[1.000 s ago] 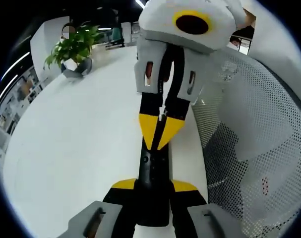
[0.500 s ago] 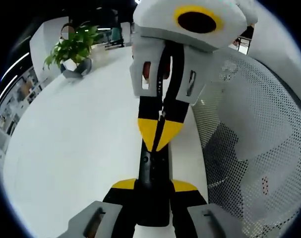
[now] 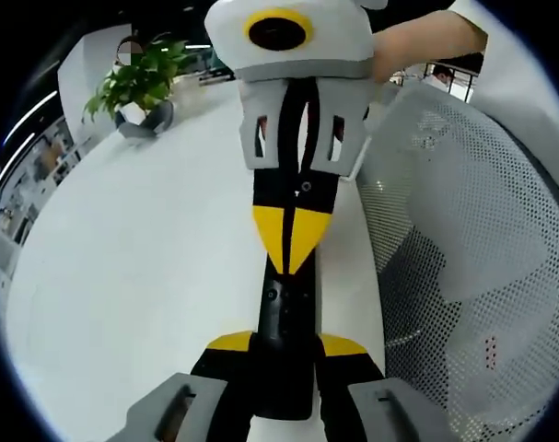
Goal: Press the specified remote control buttons in sequence, fully releasing each button before pressing the next.
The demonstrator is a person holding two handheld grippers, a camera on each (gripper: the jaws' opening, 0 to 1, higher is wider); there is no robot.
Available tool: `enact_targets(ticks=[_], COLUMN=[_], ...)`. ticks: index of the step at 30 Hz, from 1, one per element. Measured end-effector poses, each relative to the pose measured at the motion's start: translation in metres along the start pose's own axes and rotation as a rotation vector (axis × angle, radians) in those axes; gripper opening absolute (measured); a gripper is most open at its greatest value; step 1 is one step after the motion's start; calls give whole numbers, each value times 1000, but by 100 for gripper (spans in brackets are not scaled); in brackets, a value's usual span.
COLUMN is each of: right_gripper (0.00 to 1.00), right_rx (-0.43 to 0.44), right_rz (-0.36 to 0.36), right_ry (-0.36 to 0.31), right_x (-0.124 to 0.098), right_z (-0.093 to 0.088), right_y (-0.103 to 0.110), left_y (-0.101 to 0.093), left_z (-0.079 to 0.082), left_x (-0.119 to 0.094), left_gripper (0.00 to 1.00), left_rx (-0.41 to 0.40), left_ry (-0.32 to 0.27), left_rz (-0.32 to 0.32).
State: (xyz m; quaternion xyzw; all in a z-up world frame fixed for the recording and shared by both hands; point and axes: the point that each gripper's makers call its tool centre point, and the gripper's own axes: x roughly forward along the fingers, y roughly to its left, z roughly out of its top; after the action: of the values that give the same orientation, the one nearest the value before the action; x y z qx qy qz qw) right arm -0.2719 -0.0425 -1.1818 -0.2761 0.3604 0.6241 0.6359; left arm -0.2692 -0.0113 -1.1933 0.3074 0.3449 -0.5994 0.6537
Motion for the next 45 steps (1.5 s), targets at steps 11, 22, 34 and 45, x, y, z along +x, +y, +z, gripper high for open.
enact_targets(ticks=[11, 22, 34, 45], right_gripper=[0, 0, 0, 0], right_rx=[-76, 206, -99, 89], right_rz=[-29, 63, -40, -67], right_ry=[183, -15, 136, -11], right_x=[4, -5, -5, -6], right_z=[-1, -3, -10, -8], right_y=[-1, -4, -3, -6], left_y=[0, 0, 0, 1], left_z=[-1, 0, -1, -2], left_x=[-1, 0, 0, 1], left_gripper=[25, 25, 25, 25], left_rx=[2, 12, 18, 28], left_ry=[0, 50, 41, 29], left_rz=[-5, -9, -10, -14])
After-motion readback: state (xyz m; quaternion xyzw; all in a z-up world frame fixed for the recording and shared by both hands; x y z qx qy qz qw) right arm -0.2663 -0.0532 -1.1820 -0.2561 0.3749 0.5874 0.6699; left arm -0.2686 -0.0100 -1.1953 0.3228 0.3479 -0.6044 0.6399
